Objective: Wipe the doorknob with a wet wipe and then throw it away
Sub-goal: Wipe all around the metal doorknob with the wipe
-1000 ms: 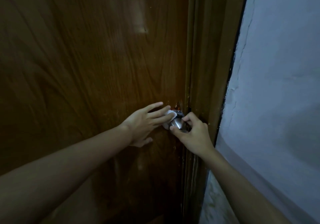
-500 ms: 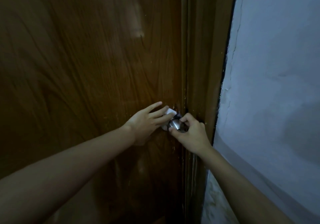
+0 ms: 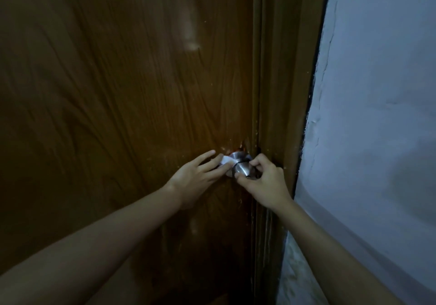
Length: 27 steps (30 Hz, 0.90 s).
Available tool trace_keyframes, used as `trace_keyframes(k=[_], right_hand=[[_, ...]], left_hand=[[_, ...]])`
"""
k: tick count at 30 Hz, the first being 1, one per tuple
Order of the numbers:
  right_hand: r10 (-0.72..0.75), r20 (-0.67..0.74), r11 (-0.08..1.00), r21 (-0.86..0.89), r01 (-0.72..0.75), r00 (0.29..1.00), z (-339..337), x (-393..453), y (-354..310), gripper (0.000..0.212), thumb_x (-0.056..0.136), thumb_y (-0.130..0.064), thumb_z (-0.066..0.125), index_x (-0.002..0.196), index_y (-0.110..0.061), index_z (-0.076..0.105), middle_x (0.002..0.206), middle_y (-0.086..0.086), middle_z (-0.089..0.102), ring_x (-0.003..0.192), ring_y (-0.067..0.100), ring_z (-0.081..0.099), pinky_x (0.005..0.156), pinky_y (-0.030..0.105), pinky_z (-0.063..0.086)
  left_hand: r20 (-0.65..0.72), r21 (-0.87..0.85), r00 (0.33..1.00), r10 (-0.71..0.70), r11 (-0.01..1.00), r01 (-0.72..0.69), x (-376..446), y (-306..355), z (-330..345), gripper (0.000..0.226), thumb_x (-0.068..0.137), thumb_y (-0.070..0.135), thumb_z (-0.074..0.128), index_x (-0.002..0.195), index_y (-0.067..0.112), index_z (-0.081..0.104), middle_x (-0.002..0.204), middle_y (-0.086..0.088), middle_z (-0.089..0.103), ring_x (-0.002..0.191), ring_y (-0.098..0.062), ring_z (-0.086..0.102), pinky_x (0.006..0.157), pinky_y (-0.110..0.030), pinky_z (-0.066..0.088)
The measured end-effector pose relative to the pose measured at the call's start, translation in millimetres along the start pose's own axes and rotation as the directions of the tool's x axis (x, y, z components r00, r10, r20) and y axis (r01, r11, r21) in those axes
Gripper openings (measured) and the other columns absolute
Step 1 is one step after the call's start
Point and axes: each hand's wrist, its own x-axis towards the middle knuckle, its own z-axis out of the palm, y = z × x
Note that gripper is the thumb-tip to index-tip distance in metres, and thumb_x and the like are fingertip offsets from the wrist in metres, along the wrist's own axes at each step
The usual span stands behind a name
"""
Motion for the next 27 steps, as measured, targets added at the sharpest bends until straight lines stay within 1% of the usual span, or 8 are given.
trace_keyframes(k=[4, 6, 10, 14, 16, 20, 24, 27], right_hand=[[0.077, -0.011, 0.993, 0.087, -0.075, 0.997, 1.8, -6.8, 1.7, 0.025, 0.079, -0.025, 0.069, 0.097, -0.014, 0.056, 0.086, -0.004, 0.066, 0.076, 0.000, 0.062, 0.062, 0.007, 0.047], [0.308, 0.079, 0.875, 0.367, -0.315, 0.948, 7.7, -17.0, 6.0, 0.024, 0.089, -0.029, 0.055, 0.108, -0.016, 0.054, 0.100, 0.005, 0.067, 0.086, 0.009, 0.065, 0.078, 0.021, 0.053], [0.550, 0.369, 0.363, 0.702, -0.612, 0.749, 20.9, -32.2, 15.9, 0.045, 0.097, -0.035, 0.027, 0.111, -0.004, 0.057, 0.108, 0.022, 0.065, 0.103, 0.032, 0.061, 0.086, 0.043, 0.050], [0.514, 0.432, 0.190, 0.785, -0.590, 0.741, 21.6, -27.7, 15.9, 0.051, 0.095, -0.036, 0.024, 0.118, -0.005, 0.058, 0.116, 0.018, 0.065, 0.114, 0.029, 0.056, 0.092, 0.044, 0.043], [0.503, 0.449, 0.130, 0.805, -0.578, 0.739, 20.5, -23.7, 14.3, 0.051, 0.095, -0.036, 0.026, 0.121, -0.005, 0.056, 0.118, 0.018, 0.065, 0.115, 0.029, 0.057, 0.091, 0.043, 0.043], [0.502, 0.449, 0.009, 0.852, -0.523, 0.739, 19.5, -19.4, 9.6, 0.048, 0.094, -0.035, 0.031, 0.126, -0.004, 0.050, 0.119, 0.022, 0.063, 0.111, 0.031, 0.059, 0.089, 0.042, 0.045], [0.525, 0.401, -0.039, 0.892, -0.450, 0.751, 18.7, -15.4, 5.6, 0.050, 0.094, -0.035, 0.034, 0.131, -0.002, 0.044, 0.125, 0.025, 0.057, 0.114, 0.034, 0.055, 0.098, 0.043, 0.040], [0.562, 0.340, 0.006, 0.910, -0.415, 0.754, 22.4, -15.2, 2.6, 0.049, 0.094, -0.033, 0.036, 0.132, -0.003, 0.043, 0.125, 0.024, 0.058, 0.113, 0.032, 0.057, 0.098, 0.041, 0.042]], left_hand=[[0.054, -0.116, 0.997, -0.064, 0.991, 0.069, -1.9, 27.4, 5.2, 0.090, 0.088, 0.049, 0.046, 0.146, 0.006, -0.008, 0.153, -0.016, -0.025, 0.144, -0.033, -0.010, 0.117, -0.046, -0.006], [0.069, -0.317, 0.988, -0.139, 0.936, 0.153, 0.0, 43.6, -2.3, 0.094, 0.086, 0.047, 0.049, 0.146, 0.005, -0.010, 0.154, -0.016, -0.024, 0.145, -0.032, -0.009, 0.117, -0.043, -0.005], [0.082, -0.852, 0.927, -0.365, 0.456, 0.255, 7.5, 68.3, -20.6, 0.089, 0.085, 0.024, 0.056, 0.147, 0.011, -0.008, 0.157, -0.006, -0.016, 0.144, -0.021, 0.004, 0.118, -0.032, 0.013], [0.101, -0.993, 0.884, -0.457, 0.004, 0.116, 12.4, 78.8, -28.2, 0.096, 0.083, 0.012, 0.061, 0.148, 0.016, -0.011, 0.157, 0.009, -0.012, 0.139, 0.003, 0.003, 0.094, 0.009, 0.015], [0.152, -0.981, 0.861, -0.485, -0.180, 0.072, 11.3, 78.8, -29.0, 0.094, 0.082, 0.008, 0.062, 0.149, 0.019, -0.004, 0.157, 0.012, -0.003, 0.130, 0.013, 0.005, 0.081, 0.016, 0.014], [0.214, -0.945, 0.810, -0.545, -0.324, 0.032, 11.4, 79.8, -26.9, 0.082, 0.079, 0.004, 0.063, 0.143, 0.024, 0.017, 0.150, 0.009, 0.026, 0.130, 0.007, 0.026, 0.083, 0.008, 0.028], [0.265, -0.915, 0.792, -0.550, -0.403, 0.026, 12.9, 75.0, -27.1, 0.085, 0.081, 0.001, 0.060, 0.140, 0.034, 0.010, 0.141, 0.021, 0.033, 0.100, 0.027, 0.041, 0.067, 0.006, 0.039], [0.300, -0.911, 0.762, -0.573, -0.410, 0.050, 14.2, 73.0, -26.1, 0.093, 0.080, 0.008, 0.062, 0.143, 0.038, 0.002, 0.147, 0.018, 0.034, 0.128, 0.005, 0.038, 0.097, -0.015, 0.040]])
